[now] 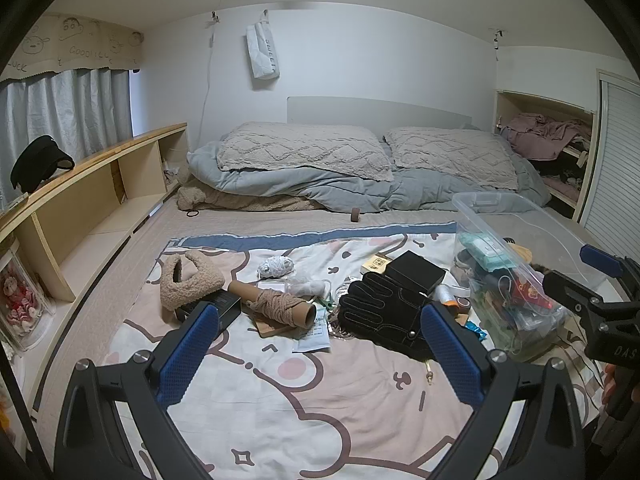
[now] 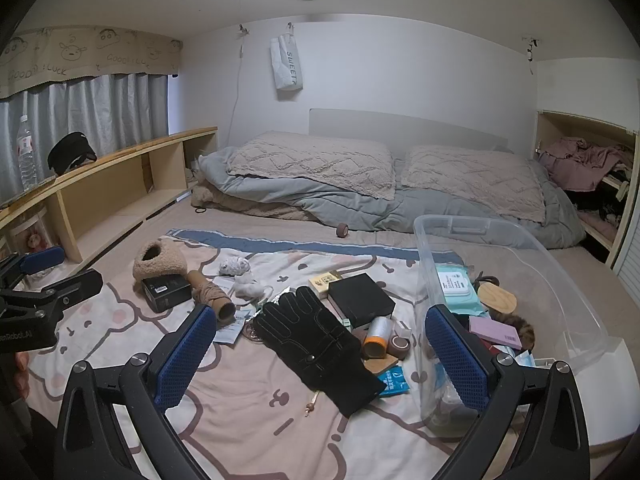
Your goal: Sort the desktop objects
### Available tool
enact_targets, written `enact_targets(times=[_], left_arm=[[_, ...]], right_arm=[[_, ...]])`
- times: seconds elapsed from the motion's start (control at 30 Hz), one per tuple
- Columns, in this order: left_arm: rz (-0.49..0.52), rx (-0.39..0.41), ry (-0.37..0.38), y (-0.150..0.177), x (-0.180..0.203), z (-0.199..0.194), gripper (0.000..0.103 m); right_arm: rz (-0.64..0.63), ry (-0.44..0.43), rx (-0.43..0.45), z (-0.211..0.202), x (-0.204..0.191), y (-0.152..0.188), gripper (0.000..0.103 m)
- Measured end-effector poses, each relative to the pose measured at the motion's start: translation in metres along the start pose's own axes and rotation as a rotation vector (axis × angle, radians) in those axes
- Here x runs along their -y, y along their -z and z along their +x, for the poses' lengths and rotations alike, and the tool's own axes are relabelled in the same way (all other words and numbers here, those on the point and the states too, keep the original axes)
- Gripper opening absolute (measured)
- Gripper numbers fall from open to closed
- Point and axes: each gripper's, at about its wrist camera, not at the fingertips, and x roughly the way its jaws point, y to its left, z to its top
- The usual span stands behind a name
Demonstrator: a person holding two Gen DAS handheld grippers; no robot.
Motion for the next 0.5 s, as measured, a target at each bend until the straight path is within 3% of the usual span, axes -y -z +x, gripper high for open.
enact_targets(times=[0.5], left_arm=[[0.001,-0.001,0.000,0.0001,-0.0002,0.0004,0.102]], right_arm=[[0.001,0.000,-0.001,-0.0003,0.0012,0.0003,0.103]])
